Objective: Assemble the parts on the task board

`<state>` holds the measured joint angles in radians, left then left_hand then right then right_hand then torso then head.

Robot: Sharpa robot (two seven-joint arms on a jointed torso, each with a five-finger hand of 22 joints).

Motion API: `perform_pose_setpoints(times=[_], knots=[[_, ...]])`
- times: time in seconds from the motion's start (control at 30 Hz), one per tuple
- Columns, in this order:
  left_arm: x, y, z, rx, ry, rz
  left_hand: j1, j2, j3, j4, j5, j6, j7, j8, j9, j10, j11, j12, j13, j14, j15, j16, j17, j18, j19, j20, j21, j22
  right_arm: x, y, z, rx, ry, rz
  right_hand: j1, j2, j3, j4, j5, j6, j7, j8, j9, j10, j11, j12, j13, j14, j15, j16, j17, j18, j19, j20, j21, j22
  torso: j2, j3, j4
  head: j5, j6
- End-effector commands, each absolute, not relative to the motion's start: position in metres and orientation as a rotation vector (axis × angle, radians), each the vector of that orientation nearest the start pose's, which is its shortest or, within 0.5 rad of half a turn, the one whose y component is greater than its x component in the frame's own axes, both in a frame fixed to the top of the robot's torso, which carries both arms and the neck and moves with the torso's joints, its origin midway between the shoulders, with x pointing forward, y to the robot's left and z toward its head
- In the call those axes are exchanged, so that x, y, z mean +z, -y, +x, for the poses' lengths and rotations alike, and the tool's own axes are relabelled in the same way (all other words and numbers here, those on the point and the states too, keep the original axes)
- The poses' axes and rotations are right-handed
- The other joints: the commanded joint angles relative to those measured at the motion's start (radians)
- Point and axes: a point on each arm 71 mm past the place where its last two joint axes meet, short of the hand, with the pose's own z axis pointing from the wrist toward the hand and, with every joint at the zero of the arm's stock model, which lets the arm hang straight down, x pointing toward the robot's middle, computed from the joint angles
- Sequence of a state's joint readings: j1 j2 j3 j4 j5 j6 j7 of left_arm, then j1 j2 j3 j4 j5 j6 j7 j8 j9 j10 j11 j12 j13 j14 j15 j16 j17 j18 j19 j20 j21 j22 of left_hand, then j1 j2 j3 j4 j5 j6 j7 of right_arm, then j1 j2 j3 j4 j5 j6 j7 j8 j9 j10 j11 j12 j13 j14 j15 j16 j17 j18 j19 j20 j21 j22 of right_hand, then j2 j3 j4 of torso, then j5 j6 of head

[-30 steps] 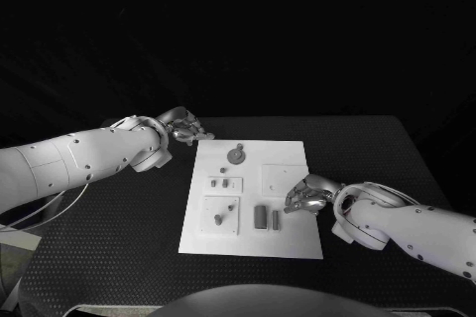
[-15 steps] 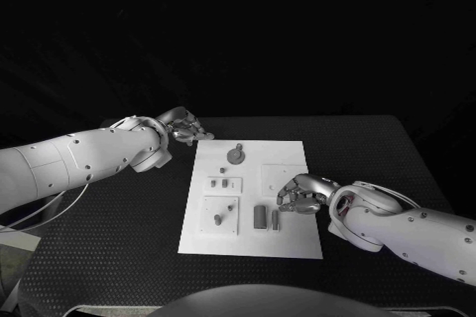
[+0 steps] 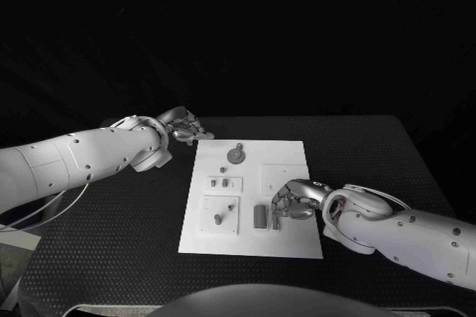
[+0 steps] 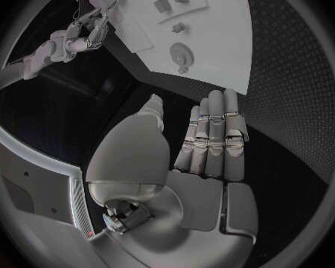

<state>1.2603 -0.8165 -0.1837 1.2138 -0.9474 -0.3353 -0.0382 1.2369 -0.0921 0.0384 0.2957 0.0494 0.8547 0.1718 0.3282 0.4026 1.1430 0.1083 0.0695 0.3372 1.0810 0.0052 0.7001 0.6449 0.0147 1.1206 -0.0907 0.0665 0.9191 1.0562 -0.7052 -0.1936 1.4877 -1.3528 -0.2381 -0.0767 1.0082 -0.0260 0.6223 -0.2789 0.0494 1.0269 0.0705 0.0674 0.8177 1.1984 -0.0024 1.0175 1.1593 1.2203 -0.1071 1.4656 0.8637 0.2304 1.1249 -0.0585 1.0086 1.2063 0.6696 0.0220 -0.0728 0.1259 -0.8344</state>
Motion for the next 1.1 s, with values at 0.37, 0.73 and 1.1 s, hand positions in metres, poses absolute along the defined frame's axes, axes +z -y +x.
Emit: perform_pose_setpoints(times=[0.37,0.73,1.1], knots=[[-0.2214,-0.2961,0.5294,-0.578,-1.783,-0.377,0.01,0.003,-0.006,0.0,0.001,0.007,0.001,-0.004,-0.002,-0.004,0.004,0.0,-0.002,0.007,0.001,-0.003,0.002,0.013,0.006,-0.001,0.002,-0.002,-0.3106,0.1416,0.4213,0.783,-2.031,-0.229,-0.009,-0.002,-0.007,-0.008,-0.003,-0.139,0.058,-0.005,-0.028,-0.011,0.017,-0.009,-0.007,-0.006,0.015,-0.005,0.002,0.031,-0.013,0.004,-0.001,0.001,0.0,0.0007,-0.0011,0.002,-0.001],[-0.2215,-0.2963,0.5295,-0.577,-1.783,-0.377,0.011,0.004,-0.007,0.0,0.001,0.007,0.001,-0.004,-0.002,-0.004,0.004,0.0,-0.002,0.008,0.001,-0.004,0.002,0.013,0.006,-0.001,0.002,-0.002,-0.3115,0.1431,0.4213,0.774,-2.038,-0.227,-0.008,-0.037,-0.016,-0.009,-0.004,-0.184,0.072,-0.003,-0.039,-0.02,0.03,-0.009,-0.008,-0.008,0.026,-0.005,0.004,0.031,-0.013,0.005,-0.001,0.0,0.0,0.0009,-0.0012,0.001,-0.001],[-0.2214,-0.2963,0.529,-0.578,-1.785,-0.377,0.012,0.005,-0.009,0.0,0.001,0.007,0.001,-0.004,-0.003,-0.004,0.004,0.0,-0.002,0.008,0.001,-0.004,0.002,0.013,0.006,-0.001,0.003,-0.003,-0.3126,0.1425,0.421,0.754,-2.025,-0.249,-0.008,-0.027,-0.015,-0.003,-0.001,-0.074,0.058,0.059,-0.013,-0.016,0.019,-0.005,-0.006,-0.006,0.028,-0.002,0.005,0.029,-0.012,0.006,0.001,0.001,0.0,0.0005,-0.0003,-0.001,-0.003]])
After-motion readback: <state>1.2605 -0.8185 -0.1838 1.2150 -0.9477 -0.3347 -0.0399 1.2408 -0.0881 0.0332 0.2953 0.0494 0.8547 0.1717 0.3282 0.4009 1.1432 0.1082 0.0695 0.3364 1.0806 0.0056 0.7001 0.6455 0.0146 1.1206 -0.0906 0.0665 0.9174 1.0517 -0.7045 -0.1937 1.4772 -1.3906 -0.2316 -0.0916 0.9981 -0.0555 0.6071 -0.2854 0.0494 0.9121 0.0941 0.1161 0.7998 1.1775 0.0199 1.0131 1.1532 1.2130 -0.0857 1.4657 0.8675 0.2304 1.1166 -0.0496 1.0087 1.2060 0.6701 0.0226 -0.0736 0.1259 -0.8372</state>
